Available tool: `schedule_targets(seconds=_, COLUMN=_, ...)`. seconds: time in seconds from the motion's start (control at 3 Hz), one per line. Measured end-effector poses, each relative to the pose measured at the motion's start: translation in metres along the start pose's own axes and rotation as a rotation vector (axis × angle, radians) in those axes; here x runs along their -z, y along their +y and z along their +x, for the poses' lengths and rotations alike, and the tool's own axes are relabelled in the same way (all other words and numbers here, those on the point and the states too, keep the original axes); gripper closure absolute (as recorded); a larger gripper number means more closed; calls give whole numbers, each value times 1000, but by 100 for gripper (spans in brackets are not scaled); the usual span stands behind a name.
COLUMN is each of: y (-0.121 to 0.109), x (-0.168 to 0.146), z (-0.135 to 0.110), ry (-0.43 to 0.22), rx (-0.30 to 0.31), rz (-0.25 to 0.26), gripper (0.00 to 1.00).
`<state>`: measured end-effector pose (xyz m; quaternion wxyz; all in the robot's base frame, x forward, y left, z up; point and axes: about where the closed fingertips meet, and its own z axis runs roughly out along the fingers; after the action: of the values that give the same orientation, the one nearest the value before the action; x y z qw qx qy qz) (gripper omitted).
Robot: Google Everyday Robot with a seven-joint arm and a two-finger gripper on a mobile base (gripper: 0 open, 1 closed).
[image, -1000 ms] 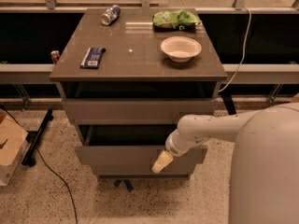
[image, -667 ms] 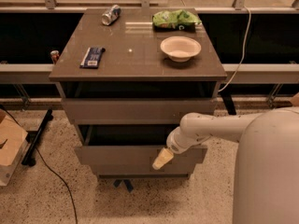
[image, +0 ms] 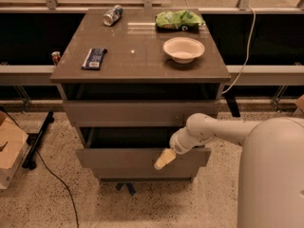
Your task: Open middle drawer
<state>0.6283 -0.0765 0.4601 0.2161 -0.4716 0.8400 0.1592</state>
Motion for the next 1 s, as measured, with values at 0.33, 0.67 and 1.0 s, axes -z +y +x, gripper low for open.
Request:
schedule_targets(seconds=0.33, y=4, x=-7, z=18, ry=19, rx=-14, rz=-31, gripper=27)
schedule_targets(seconds=0.67, y=16, x=-9, z=39, ry=43, rx=-31, rz=-52, gripper=50)
schedule_targets(seconds=1.0, y=17, x=-7, z=39, ry=44, rx=-31, rz=-53, gripper=54)
